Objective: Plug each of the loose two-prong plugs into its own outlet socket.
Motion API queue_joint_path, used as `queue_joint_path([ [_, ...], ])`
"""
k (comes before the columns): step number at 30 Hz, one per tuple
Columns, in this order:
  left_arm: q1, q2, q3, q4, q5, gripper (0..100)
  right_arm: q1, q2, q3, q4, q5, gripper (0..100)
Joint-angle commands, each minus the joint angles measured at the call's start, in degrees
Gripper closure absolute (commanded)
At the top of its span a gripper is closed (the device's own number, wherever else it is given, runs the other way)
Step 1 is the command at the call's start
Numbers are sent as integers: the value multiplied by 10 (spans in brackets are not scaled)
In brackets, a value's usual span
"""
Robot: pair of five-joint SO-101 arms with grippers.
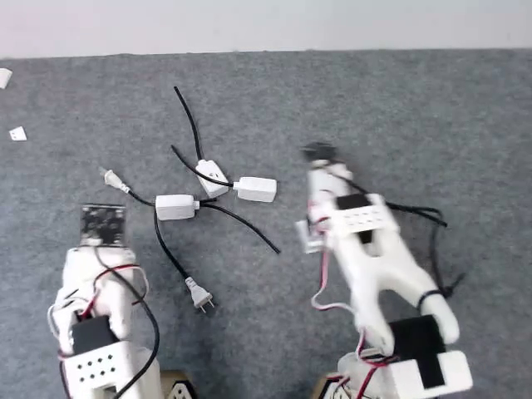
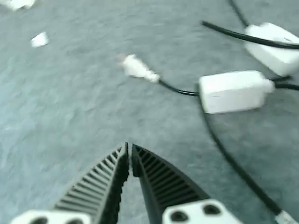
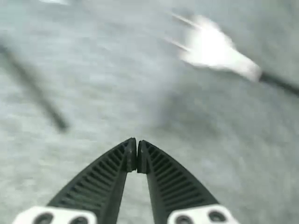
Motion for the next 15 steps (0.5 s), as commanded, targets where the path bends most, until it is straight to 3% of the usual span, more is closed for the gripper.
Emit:
queue_joint_path([
  [1,-35,2,-12,1,25,985,-71,7,-59,9,41,927],
  [5,-50,66,-22,-45,40,984,-117,60,-105,13,43,845],
  [11,-76,254,-72,-164,55,984,-141,131,-162,42,40,842],
  [15,-118,410,-145,-243,103,984,-153,153,-185,58,40,841],
])
